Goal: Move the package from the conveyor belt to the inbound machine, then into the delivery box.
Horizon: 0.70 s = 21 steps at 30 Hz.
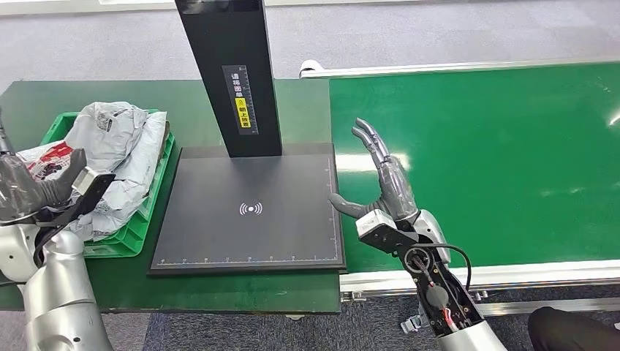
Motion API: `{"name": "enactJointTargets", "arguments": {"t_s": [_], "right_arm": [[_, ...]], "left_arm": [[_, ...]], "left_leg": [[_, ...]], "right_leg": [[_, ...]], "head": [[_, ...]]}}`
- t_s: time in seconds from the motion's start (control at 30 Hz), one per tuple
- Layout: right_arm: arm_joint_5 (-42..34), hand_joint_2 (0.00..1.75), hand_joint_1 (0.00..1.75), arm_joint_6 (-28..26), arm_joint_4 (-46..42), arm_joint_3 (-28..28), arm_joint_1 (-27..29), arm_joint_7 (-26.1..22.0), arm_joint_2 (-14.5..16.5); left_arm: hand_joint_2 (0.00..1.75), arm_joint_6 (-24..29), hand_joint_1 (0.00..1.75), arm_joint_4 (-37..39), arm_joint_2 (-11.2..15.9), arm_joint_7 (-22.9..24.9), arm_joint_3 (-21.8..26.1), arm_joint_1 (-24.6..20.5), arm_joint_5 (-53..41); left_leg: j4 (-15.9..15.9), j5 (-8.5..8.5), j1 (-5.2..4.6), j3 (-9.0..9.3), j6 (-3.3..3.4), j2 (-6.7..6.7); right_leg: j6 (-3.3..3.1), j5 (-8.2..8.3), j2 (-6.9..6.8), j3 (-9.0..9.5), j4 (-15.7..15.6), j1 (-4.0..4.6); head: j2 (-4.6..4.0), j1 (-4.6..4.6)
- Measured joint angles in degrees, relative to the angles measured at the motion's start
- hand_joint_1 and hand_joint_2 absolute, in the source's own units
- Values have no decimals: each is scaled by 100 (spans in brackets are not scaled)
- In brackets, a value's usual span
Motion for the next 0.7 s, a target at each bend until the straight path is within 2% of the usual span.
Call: {"name": "enactJointTargets", "arguments": {"t_s": [0.17, 0.33, 0.6, 0.7], "right_arm": [[-28, 175, 0, -14, 5, 4, -6, -12, 1], [-121, 175, 0, -96, 41, 19, -30, -30, -1], [-317, 175, 0, -306, 50, 149, -47, 39, -55], [-377, 175, 0, -250, 50, 156, -54, 1, -74]], "left_arm": [[0, 0, 0, -261, -127, -16, 144, 29, 217], [0, -1, 0, -683, -208, -23, -57, 187, 1036], [0, -56, 0, -601, -266, 129, -1141, 446, 2139], [0, -682, 0, -247, -251, 265, -1716, 499, 3423]], "left_leg": [[0, 0, 0, -1, 0, 0], [0, 0, 0, -1, 0, -2], [1, 0, -1, -2, 0, -5], [2, 0, -1, -2, 0, -6]], "right_leg": [[0, 0, 0, 0, 0, 0], [0, 0, 0, -3, 0, 0], [0, 0, -1, -6, -3, -2], [1, 2, -1, -5, -3, -2]], "head": [[1, 1], [1, 0], [1, 0], [1, -1]]}}
